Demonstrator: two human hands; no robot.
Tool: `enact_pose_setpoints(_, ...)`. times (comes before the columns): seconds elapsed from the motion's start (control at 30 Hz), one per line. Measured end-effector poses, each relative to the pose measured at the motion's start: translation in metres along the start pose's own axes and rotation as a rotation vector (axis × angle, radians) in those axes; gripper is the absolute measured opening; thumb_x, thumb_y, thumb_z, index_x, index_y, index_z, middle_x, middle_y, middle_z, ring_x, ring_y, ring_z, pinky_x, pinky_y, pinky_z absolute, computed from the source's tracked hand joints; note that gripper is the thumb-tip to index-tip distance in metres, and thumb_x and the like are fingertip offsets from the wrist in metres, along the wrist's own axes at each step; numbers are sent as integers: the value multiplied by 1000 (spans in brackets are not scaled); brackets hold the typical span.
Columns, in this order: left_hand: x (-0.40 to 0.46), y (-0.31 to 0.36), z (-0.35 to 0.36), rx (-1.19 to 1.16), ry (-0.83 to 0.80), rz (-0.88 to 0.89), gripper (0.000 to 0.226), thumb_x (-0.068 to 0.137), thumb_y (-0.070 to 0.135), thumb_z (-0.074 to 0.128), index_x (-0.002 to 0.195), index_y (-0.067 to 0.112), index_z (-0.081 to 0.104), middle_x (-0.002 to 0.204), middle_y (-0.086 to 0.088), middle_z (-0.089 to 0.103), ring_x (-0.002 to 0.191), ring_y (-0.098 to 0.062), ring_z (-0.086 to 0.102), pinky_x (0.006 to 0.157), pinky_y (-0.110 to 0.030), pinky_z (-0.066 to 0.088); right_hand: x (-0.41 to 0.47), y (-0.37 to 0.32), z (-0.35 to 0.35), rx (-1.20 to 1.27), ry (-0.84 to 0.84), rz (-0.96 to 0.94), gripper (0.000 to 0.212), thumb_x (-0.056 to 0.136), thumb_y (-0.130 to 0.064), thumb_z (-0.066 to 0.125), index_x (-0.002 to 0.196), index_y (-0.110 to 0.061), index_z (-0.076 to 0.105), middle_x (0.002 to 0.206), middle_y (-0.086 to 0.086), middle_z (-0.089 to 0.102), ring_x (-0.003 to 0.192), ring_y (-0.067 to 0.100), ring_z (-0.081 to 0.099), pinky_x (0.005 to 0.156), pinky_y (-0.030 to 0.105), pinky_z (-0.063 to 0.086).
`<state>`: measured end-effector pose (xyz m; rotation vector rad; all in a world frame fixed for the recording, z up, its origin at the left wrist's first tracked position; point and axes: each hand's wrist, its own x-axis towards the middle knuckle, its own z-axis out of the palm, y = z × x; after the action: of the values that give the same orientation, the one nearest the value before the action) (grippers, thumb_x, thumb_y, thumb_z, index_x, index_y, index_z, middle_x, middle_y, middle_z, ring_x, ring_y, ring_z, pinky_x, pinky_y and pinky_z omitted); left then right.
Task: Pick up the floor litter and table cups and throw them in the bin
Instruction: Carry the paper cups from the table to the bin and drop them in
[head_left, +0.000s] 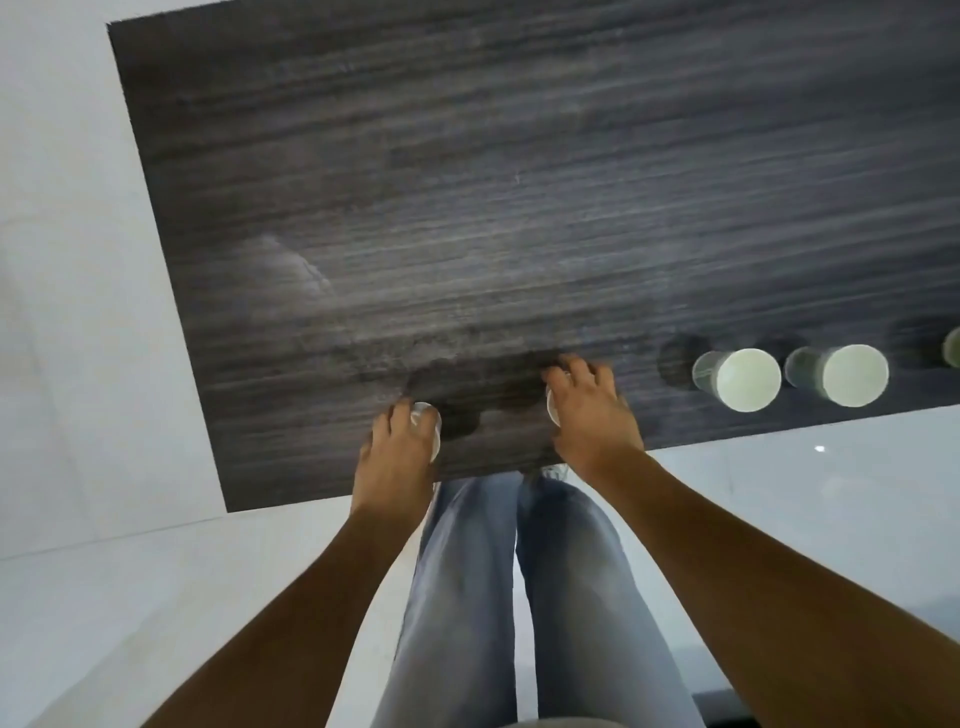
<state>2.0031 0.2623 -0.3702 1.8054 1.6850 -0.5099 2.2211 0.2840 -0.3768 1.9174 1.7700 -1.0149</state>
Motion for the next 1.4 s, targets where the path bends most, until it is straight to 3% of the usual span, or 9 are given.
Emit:
enact_pose_setpoints(0.1,-5,-4,-3,-73,54,7,61,82,20,72,135,22,41,138,-6,42,127,-24,41,102,-38,43,-4,0,-3,4,20,-4,61,81,-12,72,133,-21,41,138,3,40,129,27,35,103,42,45)
enact_pose_setpoints(0.4,-78,-13,-59,-118,79,-121,70,82,29,72,142,25,34,143,-6,33,132,-24,35,104,-36,42,-68,-45,-80,-94,8,-129,56,83,-11,67,132,-19,41,134,4,39,127,26,34,98,41,47)
enact_pose_setpoints(0.5,-119,-17,-94,-159,143,-181,72,83,31,71,143,24,32,139,-7,34,129,-23,34,101,-33,45,-100,-72,-122,-143,43,-202,56,82,-6,65,131,-18,41,134,4,38,126,26,32,93,39,47)
enact_pose_setpoints(0.63,-171,-29,-145,-278,218,-258,75,81,29,73,144,21,33,139,-9,34,130,-26,34,101,-38,46,-135,-121,-165,-198,80,-294,47,83,-2,60,125,-18,44,130,5,41,120,26,36,76,34,42)
enact_pose_setpoints(0.73,-209,-47,-179,-335,274,-289,68,79,30,74,136,18,41,134,-9,38,125,-25,39,99,-38,47,-160,-168,-179,-225,54,-380,44,85,-10,61,124,-19,44,130,5,41,120,27,37,78,34,42)
enact_pose_setpoints(0.9,-261,-108,-223,-406,333,-296,64,75,33,76,130,19,46,125,-7,44,117,-23,43,92,-33,48,-192,-264,-183,-327,44,-541,38,91,-16,55,127,-12,45,131,9,41,121,29,37,94,36,41)
enact_pose_setpoints(1.03,-292,-183,-248,-457,398,-303,64,74,35,76,128,21,46,120,-4,45,114,-21,43,86,-30,46,-201,-354,-181,-339,73,-606,42,89,-15,54,130,-14,43,130,8,41,122,29,38,93,39,45)
enact_pose_setpoints(1.13,-309,-247,-262,-461,414,-315,60,74,34,75,125,20,46,118,-2,45,112,-19,44,82,-30,47,-199,-426,-175,-343,57,-638,49,85,-20,63,129,-16,44,125,7,44,118,28,42,87,34,44)
enact_pose_setpoints(1.4,-341,-417,-314,-413,462,-339,56,75,37,73,122,21,47,115,-1,46,109,-19,44,84,-33,49,-196,-602,-148,-237,50,-646,52,81,-20,67,128,-16,46,123,8,45,114,28,44,90,35,47)
